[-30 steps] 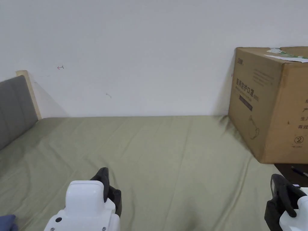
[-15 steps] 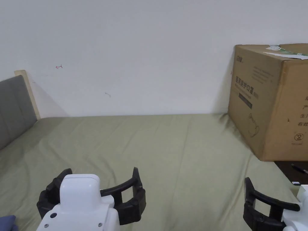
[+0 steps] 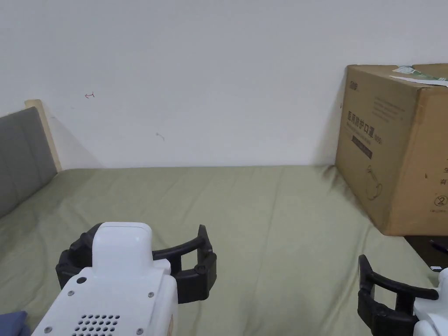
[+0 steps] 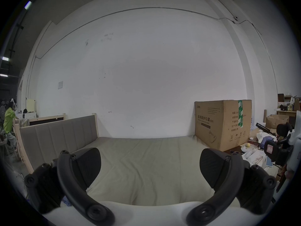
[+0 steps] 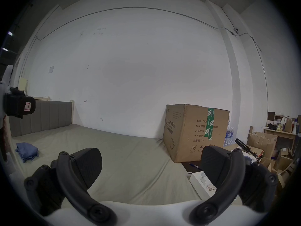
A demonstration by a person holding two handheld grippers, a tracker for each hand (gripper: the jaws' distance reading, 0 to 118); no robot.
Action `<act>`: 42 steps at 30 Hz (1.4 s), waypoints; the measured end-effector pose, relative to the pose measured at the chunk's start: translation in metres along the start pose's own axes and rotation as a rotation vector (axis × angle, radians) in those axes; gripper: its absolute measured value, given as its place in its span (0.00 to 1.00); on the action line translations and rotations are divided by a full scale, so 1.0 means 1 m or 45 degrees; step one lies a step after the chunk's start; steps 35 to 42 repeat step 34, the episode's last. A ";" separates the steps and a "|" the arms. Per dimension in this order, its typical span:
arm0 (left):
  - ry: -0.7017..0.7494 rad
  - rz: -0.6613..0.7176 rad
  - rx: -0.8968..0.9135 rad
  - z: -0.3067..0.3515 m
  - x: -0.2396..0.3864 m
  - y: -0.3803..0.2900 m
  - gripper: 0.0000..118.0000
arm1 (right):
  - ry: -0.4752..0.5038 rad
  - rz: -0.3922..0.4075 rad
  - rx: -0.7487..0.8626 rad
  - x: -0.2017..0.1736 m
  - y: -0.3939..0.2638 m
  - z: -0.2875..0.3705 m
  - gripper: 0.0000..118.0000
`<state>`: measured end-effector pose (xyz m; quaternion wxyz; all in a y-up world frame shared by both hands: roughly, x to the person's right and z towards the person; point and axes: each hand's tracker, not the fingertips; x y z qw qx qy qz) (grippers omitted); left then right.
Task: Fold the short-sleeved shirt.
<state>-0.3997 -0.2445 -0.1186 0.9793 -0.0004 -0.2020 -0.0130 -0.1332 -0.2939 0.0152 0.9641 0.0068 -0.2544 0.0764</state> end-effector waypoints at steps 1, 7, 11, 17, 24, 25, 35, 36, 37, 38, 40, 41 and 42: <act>0.019 -0.008 -0.005 -0.002 0.002 0.000 1.00 | 0.001 -0.001 0.001 0.001 0.003 0.000 1.00; 0.100 -0.028 -0.038 -0.007 0.010 -0.003 1.00 | 0.013 -0.002 -0.014 -0.003 0.005 -0.003 1.00; 0.096 -0.032 -0.040 -0.006 0.012 -0.004 1.00 | 0.027 0.005 -0.024 -0.005 0.003 -0.003 1.00; 0.001 0.045 -0.054 0.000 0.012 -0.001 1.00 | 0.031 -0.009 -0.050 -0.006 0.003 -0.004 1.00; -0.027 0.029 -0.089 0.001 0.016 -0.002 1.00 | 0.038 0.002 -0.072 -0.007 0.003 -0.006 1.00; -0.029 0.032 -0.091 0.002 0.016 -0.002 1.00 | 0.040 0.003 -0.073 -0.006 0.003 -0.005 1.00; 0.039 0.101 -0.127 -0.003 0.011 -0.006 1.00 | 0.052 0.007 -0.078 -0.008 0.001 -0.004 1.00; 0.039 0.101 -0.127 -0.003 0.011 -0.006 1.00 | 0.052 0.007 -0.078 -0.008 0.001 -0.004 1.00; 0.039 0.101 -0.127 -0.003 0.011 -0.006 1.00 | 0.052 0.007 -0.078 -0.008 0.001 -0.004 1.00; 0.039 0.101 -0.127 -0.003 0.011 -0.006 1.00 | 0.052 0.007 -0.078 -0.008 0.001 -0.004 1.00; 0.039 0.101 -0.127 -0.003 0.011 -0.006 1.00 | 0.052 0.007 -0.078 -0.008 0.001 -0.004 1.00; 0.039 0.101 -0.127 -0.003 0.011 -0.006 1.00 | 0.052 0.007 -0.078 -0.008 0.001 -0.004 1.00; 0.039 0.101 -0.127 -0.003 0.011 -0.006 1.00 | 0.052 0.007 -0.078 -0.008 0.001 -0.004 1.00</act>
